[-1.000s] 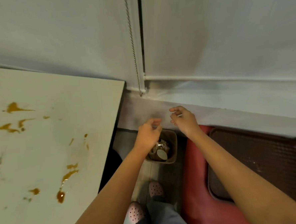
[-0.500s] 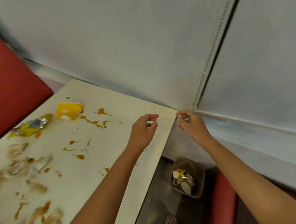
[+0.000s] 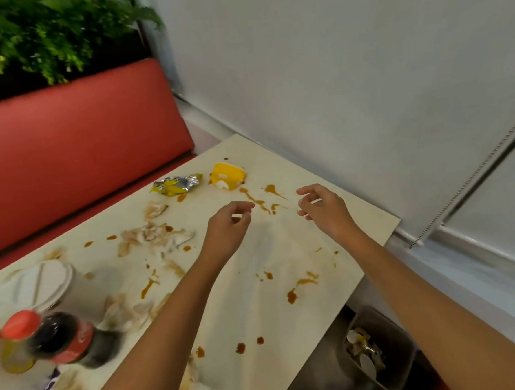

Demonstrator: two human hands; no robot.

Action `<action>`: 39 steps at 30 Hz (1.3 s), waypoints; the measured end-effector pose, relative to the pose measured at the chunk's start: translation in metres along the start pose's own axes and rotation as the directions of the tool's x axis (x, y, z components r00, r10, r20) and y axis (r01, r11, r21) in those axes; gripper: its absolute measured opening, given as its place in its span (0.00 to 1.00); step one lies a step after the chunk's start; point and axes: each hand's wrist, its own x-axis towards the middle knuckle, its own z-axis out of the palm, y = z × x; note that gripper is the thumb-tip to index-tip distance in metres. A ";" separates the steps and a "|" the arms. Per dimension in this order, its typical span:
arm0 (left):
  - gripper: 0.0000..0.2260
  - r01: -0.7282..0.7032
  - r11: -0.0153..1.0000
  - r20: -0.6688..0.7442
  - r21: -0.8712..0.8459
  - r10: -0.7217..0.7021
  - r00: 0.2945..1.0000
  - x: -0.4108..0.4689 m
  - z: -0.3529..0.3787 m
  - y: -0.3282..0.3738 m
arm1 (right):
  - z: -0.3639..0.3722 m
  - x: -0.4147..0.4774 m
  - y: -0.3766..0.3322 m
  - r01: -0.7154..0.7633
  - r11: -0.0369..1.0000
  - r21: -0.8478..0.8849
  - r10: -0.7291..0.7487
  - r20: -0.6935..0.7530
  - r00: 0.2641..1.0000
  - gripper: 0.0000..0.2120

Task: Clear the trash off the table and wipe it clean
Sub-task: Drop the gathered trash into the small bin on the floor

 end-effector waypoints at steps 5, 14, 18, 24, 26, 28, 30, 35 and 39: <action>0.10 0.048 0.999 -0.075 0.014 -0.047 0.996 -0.003 -0.030 -0.022 | 0.032 0.005 -0.008 0.016 1.000 -0.021 -0.015 0.079 0.997 0.08; 0.11 0.153 0.987 -0.172 0.040 -0.144 0.975 0.023 -0.046 -0.045 | 0.066 0.054 -0.018 0.063 0.994 -0.091 -0.044 0.200 0.979 0.09; 0.11 0.204 0.978 -0.215 0.042 -0.191 0.958 0.046 -0.051 -0.052 | 0.076 0.088 -0.017 0.084 0.991 -0.105 -0.055 0.247 0.967 0.10; 0.11 0.282 0.955 -0.317 0.090 -0.241 0.917 0.095 -0.061 -0.061 | 0.091 0.141 -0.009 0.157 0.975 -0.158 -0.098 0.328 0.940 0.10; 0.11 0.298 0.942 -0.324 0.153 -0.237 0.916 0.111 -0.064 -0.065 | 0.096 0.158 -0.009 0.200 0.965 -0.169 -0.128 0.359 0.924 0.10; 0.11 0.310 0.928 -0.320 0.206 -0.236 0.918 0.125 -0.065 -0.070 | 0.102 0.175 -0.009 0.232 0.953 -0.193 -0.141 0.396 0.907 0.10; 0.11 0.317 0.915 -0.325 0.248 -0.230 0.918 0.137 -0.065 -0.076 | 0.110 0.192 -0.009 0.257 0.939 -0.227 -0.143 0.421 0.896 0.11; 0.18 0.312 0.802 -0.312 0.510 -0.166 0.935 0.163 -0.063 -0.103 | 0.132 0.224 0.001 0.336 0.895 -0.294 -0.170 0.470 0.866 0.14; 0.28 0.337 0.701 -0.252 0.628 -0.227 0.941 0.186 -0.063 -0.121 | 0.148 0.237 0.013 0.409 0.851 -0.329 -0.198 0.520 0.831 0.17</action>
